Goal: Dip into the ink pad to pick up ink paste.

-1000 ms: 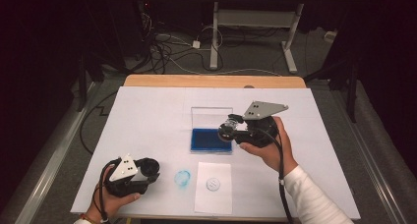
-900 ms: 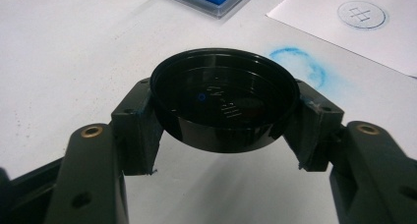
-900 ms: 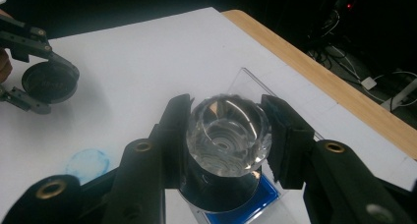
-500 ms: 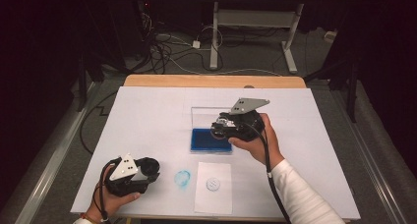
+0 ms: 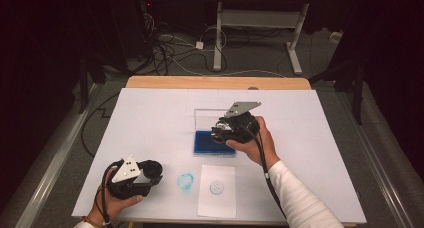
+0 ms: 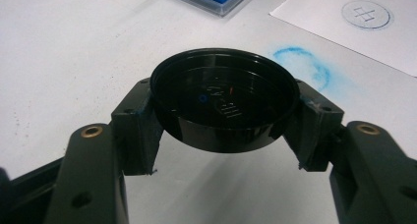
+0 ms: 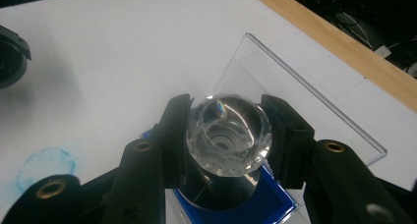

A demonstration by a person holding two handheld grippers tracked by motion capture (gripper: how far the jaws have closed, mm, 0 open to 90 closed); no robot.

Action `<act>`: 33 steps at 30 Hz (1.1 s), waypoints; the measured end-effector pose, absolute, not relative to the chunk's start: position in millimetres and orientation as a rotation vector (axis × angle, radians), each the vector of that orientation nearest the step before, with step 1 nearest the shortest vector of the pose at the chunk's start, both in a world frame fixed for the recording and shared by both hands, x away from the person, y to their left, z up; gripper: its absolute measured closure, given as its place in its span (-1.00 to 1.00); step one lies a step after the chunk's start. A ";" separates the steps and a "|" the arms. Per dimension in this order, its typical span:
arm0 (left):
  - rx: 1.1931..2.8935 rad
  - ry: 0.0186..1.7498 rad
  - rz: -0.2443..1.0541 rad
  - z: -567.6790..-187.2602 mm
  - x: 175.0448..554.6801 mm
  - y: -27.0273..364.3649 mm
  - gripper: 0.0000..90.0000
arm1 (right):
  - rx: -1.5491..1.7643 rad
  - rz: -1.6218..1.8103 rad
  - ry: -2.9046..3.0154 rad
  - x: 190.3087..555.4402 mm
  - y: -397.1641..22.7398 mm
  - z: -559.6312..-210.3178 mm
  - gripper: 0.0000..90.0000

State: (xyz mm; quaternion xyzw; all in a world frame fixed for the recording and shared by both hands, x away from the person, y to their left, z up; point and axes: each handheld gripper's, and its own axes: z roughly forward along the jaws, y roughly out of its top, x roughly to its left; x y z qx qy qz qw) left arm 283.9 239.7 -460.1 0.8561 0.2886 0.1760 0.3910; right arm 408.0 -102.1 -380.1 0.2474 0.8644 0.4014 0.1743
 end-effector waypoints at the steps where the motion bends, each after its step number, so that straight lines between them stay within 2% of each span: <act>1: 2.173 0.733 0.444 -460.1 284.0 239.7 -0.19 | 0.706 1.131 2.453 409.0 -100.9 -382.1 0.28; 15: 2.179 0.733 0.434 -461.0 284.6 240.0 -0.19 | 0.765 1.110 2.488 419.1 -92.6 -408.0 0.28; 33: 2.185 0.728 0.429 -461.8 285.1 239.8 -0.19 | 0.792 1.078 2.489 424.5 -89.9 -425.1 0.28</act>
